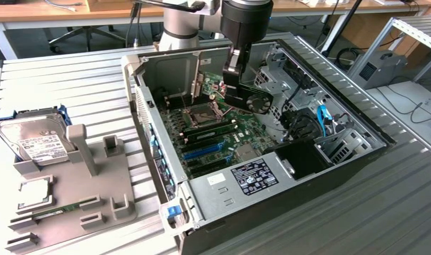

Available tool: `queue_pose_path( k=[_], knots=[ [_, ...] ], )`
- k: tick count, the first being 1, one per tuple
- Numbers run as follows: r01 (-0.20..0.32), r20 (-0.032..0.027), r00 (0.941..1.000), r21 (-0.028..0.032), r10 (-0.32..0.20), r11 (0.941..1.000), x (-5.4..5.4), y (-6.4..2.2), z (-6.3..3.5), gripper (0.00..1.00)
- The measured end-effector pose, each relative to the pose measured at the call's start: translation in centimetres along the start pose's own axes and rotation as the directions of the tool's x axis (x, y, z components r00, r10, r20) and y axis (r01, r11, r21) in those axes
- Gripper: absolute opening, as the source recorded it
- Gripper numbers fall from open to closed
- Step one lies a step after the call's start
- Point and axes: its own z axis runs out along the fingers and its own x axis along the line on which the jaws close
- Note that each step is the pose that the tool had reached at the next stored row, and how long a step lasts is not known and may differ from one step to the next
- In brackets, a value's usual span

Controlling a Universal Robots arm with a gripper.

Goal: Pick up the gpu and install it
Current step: 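Insert the gpu into the slot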

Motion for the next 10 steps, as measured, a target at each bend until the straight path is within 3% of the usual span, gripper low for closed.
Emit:
queue_pose_path(
  k=[10],
  knots=[
    [0.027, 0.0022, 0.9996, -0.0008, -0.027, 0.9996, 0.0, 0.0, 0.0, 0.29]
  ],
)
